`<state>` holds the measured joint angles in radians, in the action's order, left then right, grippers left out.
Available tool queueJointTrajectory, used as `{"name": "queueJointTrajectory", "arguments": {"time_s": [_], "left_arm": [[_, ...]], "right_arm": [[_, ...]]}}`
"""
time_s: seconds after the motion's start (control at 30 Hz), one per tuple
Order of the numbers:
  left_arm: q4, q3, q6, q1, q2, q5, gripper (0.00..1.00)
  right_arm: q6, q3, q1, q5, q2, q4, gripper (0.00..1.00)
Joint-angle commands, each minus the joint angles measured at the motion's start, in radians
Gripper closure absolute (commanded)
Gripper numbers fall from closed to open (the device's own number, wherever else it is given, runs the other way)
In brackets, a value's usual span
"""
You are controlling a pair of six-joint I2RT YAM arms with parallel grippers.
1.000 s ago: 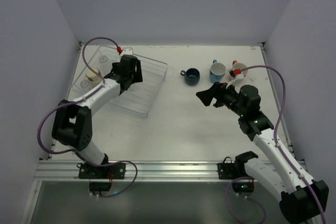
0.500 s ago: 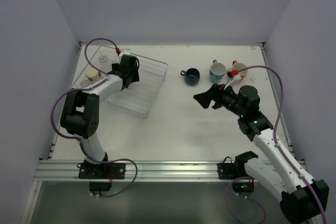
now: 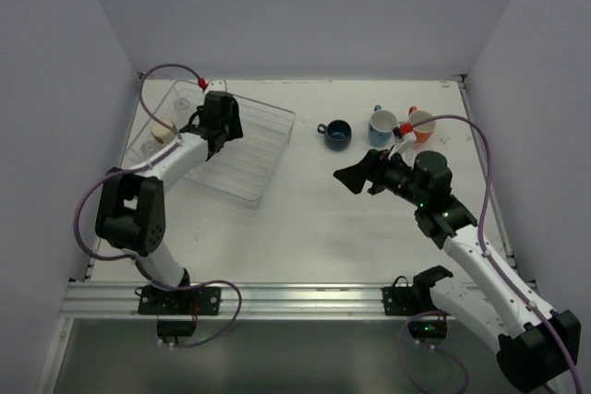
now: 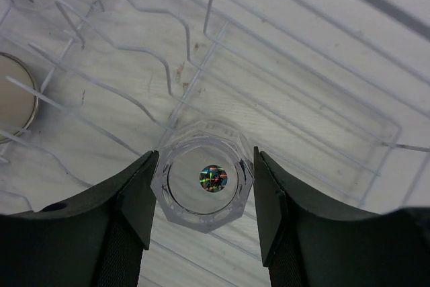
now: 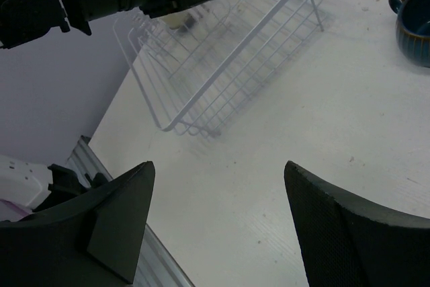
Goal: Unload the cups from the dish rack
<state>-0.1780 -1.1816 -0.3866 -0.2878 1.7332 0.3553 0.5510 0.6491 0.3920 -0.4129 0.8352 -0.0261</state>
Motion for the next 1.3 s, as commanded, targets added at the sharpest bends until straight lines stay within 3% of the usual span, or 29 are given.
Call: {"name": "queueJointTrajectory", "arguments": {"time_s": [0.0,0.23,0.37,0.5,0.67,0.77,1.03,1.17,1.27], "left_arm": [[0.057,0.006,-0.061,0.006,-0.185,-0.123,0.64],[0.118,0.193,-0.179,0.004,-0.559,-0.453,0.66],[0.323,0.353,-0.319,0.004,-0.736,-0.689,0.66],[0.582,0.550,-0.571,0.004,-0.865,-0.907,0.66],[0.837,0.668,-0.739,0.004,-0.934,-0.992,0.67],[0.912,0.706,-0.817,0.004,-0.957,-1.024,0.67],[1.008,0.757,-0.859,0.004,-0.943,-1.061,0.68],[1.000,0.766,-0.848,0.003,-0.942,-1.056,0.68],[0.997,0.766,-0.841,0.004,-0.942,-1.049,0.67]], "right_arm": [[0.065,0.035,0.021,-0.018,-0.002,0.089,0.20],[0.315,-0.012,0.157,0.017,0.022,0.340,0.20],[0.378,-0.028,0.286,0.094,0.068,0.541,0.21],[0.414,0.001,0.386,0.120,0.168,0.709,0.25],[0.417,0.059,0.406,0.125,0.286,0.775,0.32],[0.405,0.092,0.406,0.115,0.324,0.766,0.38],[0.388,0.173,0.415,0.030,0.389,0.758,0.47],[0.398,0.205,0.418,-0.009,0.424,0.772,0.59],[0.429,0.219,0.423,-0.032,0.455,0.801,0.75]]}}
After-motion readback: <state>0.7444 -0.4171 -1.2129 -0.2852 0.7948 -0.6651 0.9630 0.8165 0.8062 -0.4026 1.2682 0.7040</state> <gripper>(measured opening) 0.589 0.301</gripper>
